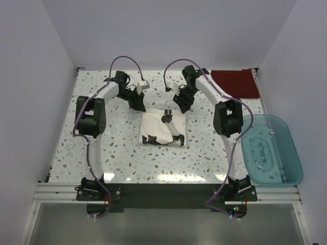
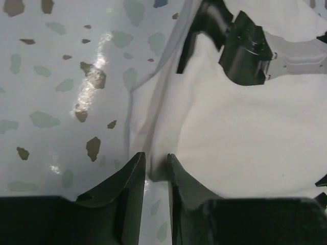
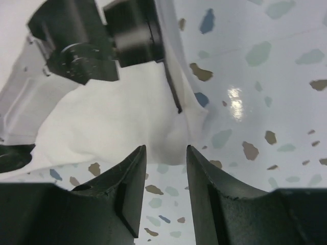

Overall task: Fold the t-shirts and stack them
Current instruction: Fold the tshirt

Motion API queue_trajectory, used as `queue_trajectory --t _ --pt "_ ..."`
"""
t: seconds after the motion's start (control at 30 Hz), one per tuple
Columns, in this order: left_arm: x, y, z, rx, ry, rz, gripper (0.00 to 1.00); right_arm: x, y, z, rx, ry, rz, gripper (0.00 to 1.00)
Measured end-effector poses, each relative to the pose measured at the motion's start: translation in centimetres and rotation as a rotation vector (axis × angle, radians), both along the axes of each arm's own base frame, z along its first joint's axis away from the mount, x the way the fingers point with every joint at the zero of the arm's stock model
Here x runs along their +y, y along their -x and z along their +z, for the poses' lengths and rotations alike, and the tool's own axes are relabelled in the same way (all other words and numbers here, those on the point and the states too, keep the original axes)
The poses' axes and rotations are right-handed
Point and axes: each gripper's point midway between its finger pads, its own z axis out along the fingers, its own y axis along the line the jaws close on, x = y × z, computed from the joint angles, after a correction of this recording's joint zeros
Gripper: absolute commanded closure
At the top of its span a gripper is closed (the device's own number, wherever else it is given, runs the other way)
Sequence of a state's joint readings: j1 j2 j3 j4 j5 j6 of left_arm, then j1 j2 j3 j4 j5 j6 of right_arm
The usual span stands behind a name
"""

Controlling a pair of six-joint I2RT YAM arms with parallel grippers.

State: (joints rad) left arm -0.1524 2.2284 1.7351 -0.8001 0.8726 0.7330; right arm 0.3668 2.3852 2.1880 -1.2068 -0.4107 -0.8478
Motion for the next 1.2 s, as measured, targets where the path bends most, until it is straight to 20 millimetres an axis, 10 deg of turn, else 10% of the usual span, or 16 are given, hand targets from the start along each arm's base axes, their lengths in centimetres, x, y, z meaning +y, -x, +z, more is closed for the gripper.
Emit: queue_trajectory --t 0.17,0.33,0.53,0.73,0.93,1.2 --pt "2.9 -3.3 -0.5 0.045 0.029 0.228 0.6 -1.0 -3.0 -0.2 -0.107 0.013 -0.189 0.53" --pt "6.8 -3.9 2.6 0.012 0.077 0.406 0.61 -1.6 -3.3 3.9 -0.135 -0.103 -0.377 0.69" --pt "1.4 -0.6 6.9 -0.019 0.15 0.318 0.64 1.5 0.4 8.5 -0.009 -0.331 -0.456 0.84" --pt "-3.7 3.4 3.4 0.178 0.19 0.282 0.67 4.8 2.4 3.7 0.232 -0.376 -0.487 0.85" --pt "-2.8 0.2 -1.8 0.318 0.193 0.393 0.67 5.4 0.9 -3.5 0.378 -0.345 -0.571 0.85" --pt "-1.0 -5.3 -0.2 0.294 0.263 0.428 0.64 5.1 -5.2 -0.2 0.206 -0.418 -0.591 0.61"
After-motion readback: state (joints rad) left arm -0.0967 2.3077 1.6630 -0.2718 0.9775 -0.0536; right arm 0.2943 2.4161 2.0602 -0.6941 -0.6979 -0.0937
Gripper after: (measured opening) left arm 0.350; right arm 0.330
